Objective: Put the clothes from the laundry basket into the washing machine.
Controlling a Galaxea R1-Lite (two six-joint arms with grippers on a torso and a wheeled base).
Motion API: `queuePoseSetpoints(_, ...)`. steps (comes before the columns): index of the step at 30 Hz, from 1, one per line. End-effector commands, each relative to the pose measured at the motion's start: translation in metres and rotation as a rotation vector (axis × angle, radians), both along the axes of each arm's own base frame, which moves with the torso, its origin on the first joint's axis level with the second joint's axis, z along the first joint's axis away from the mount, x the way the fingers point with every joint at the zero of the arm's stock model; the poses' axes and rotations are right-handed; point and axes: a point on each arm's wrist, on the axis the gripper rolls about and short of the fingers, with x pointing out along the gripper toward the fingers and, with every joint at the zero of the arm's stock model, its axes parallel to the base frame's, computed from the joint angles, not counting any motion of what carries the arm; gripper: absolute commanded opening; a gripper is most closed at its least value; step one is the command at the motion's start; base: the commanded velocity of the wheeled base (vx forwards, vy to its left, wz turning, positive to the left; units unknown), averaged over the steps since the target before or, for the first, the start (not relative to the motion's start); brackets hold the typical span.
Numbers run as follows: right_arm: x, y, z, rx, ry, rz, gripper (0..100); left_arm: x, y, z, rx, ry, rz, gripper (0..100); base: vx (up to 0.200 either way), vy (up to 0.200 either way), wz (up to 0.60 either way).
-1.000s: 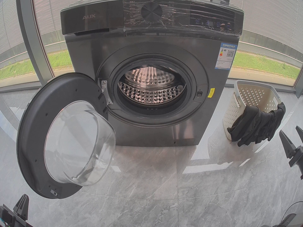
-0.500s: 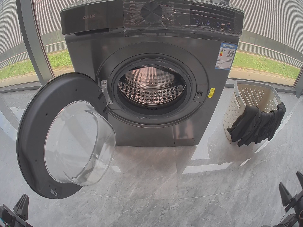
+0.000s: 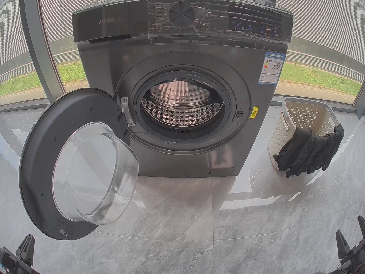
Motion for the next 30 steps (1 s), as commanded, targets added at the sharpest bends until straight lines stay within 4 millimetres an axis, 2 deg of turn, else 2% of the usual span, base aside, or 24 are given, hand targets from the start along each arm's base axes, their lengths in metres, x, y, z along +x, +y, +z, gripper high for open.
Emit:
queuePoseSetpoints(1,-0.001,0.0001,-0.0035,0.001,-0.012,-0.002,100,0.0001,0.0,-0.0053,0.0,0.002,0.0,0,0.0,-0.2,0.0)
queuePoseSetpoints(16,-0.001,0.0001,-0.0035,0.001,-0.012,-0.002,100,0.0,0.0,-0.0049,-0.001,0.0,0.0,0,0.0,-0.2,0.0)
queuePoseSetpoints(28,-0.001,0.0001,-0.0035,0.0,-0.012,-0.002,100,0.0001,0.0,-0.0053,0.003,0.002,0.0,0,0.0,0.0,0.0)
queuePoseSetpoints(30,-0.001,0.0001,-0.0035,0.001,-0.012,-0.002,100,0.0001,0.0,-0.0053,0.003,0.002,-0.001,0,0.0,-0.2,0.0)
